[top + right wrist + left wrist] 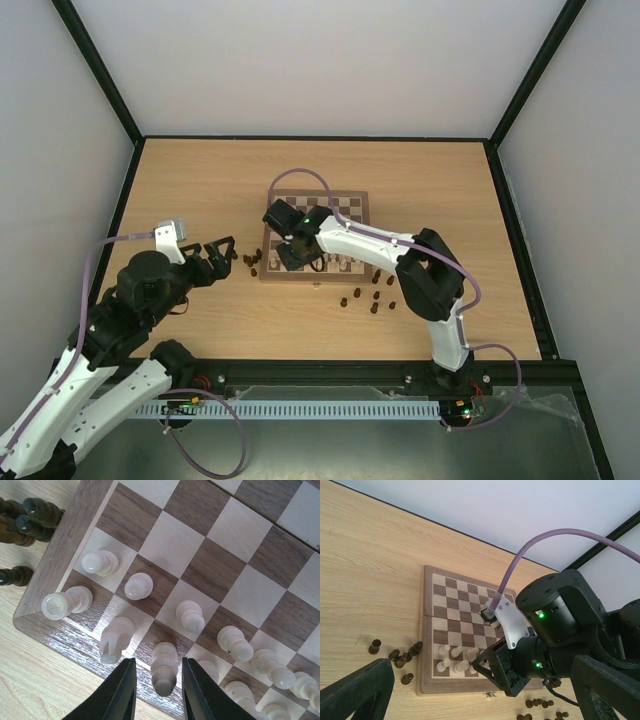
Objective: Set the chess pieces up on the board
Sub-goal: Place the chess piece on the chessboard, then pick up the chess piece at the center of the board.
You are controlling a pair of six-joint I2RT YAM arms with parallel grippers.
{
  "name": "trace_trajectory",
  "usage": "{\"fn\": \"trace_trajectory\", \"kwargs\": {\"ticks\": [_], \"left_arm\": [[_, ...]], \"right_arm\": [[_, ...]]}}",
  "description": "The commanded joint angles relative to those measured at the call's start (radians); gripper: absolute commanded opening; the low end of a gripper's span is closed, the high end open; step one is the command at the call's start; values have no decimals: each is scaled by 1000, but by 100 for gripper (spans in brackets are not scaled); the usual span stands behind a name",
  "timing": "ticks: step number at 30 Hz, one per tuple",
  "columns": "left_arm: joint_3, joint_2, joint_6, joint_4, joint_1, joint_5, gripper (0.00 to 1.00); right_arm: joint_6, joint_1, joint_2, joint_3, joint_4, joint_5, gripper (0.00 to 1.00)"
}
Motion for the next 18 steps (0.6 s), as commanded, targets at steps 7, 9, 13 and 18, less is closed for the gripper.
{"fn": "trace_trajectory", "kwargs": {"ticks": [7,9,13,18], "left_arm": [[-9,22,7,52,4,14,100],[-8,31,10,58,4,16,99],[-7,54,12,68,4,20,99],[-10,84,17,94,4,32,99]], "right_arm": [[-6,-6,-113,32,-56,11,33],[-5,-6,-138,34,-65,16,33],[1,-6,-219,10,-72,33,36],[10,-6,-344,-71,-77,59,44]]}}
